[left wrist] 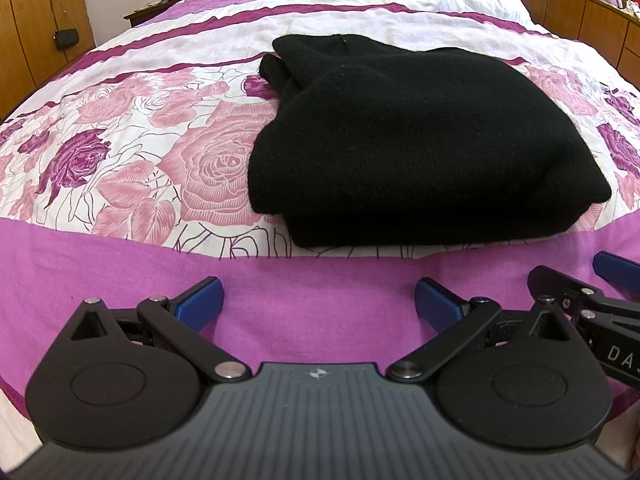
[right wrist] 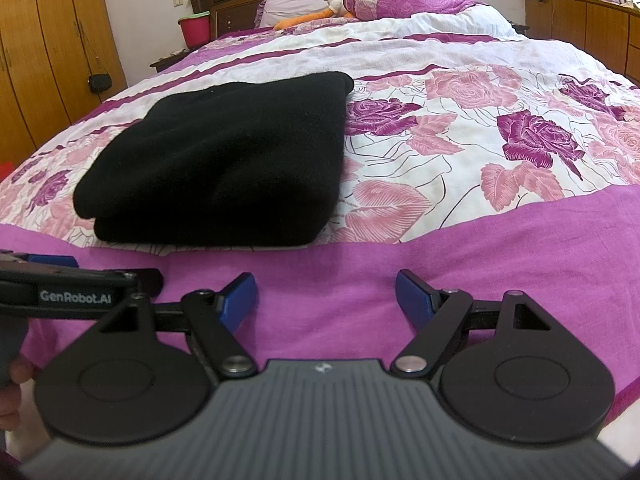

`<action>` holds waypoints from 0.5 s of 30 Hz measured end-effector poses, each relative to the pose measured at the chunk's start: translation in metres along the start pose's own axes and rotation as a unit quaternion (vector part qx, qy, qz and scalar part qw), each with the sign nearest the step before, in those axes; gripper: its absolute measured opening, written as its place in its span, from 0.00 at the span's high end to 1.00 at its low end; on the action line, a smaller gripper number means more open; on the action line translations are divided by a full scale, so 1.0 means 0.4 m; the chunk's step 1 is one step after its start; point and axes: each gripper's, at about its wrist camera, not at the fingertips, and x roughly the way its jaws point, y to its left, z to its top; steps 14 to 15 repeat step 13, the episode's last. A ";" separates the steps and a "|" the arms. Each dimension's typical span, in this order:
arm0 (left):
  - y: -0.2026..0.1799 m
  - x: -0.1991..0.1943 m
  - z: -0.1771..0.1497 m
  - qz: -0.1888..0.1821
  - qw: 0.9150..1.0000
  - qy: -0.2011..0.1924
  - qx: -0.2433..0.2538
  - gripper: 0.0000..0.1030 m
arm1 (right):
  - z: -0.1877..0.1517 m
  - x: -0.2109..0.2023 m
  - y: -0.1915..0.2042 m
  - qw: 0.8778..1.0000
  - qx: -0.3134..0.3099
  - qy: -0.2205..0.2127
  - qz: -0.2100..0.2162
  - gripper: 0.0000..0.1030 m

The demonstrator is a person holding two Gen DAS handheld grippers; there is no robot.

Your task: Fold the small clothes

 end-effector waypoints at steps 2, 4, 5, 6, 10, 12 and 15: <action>0.000 0.000 0.000 0.000 1.000 0.000 0.000 0.00 | 0.001 0.000 0.000 1.000 0.000 0.000 0.000 0.23; 0.000 0.000 -0.001 0.000 1.000 0.000 0.000 0.00 | 0.000 0.000 0.001 1.000 0.000 0.000 0.000 0.23; 0.000 0.000 -0.001 0.000 1.000 0.000 0.000 0.00 | 0.000 0.000 0.000 1.000 0.000 0.000 0.000 0.23; 0.000 0.000 -0.001 0.000 1.000 0.000 0.000 0.00 | 0.001 0.000 0.001 1.000 0.000 0.001 0.000 0.23; 0.000 0.000 -0.001 0.000 1.000 0.000 0.001 0.00 | 0.000 0.001 0.000 1.000 -0.001 0.001 -0.001 0.23; 0.000 -0.001 -0.002 -0.001 1.000 0.000 0.003 0.00 | -0.001 0.001 0.001 1.000 -0.003 0.002 -0.002 0.23; 0.001 -0.001 -0.002 -0.002 1.000 0.000 0.004 0.00 | 0.000 0.002 0.001 1.000 -0.004 0.003 -0.003 0.23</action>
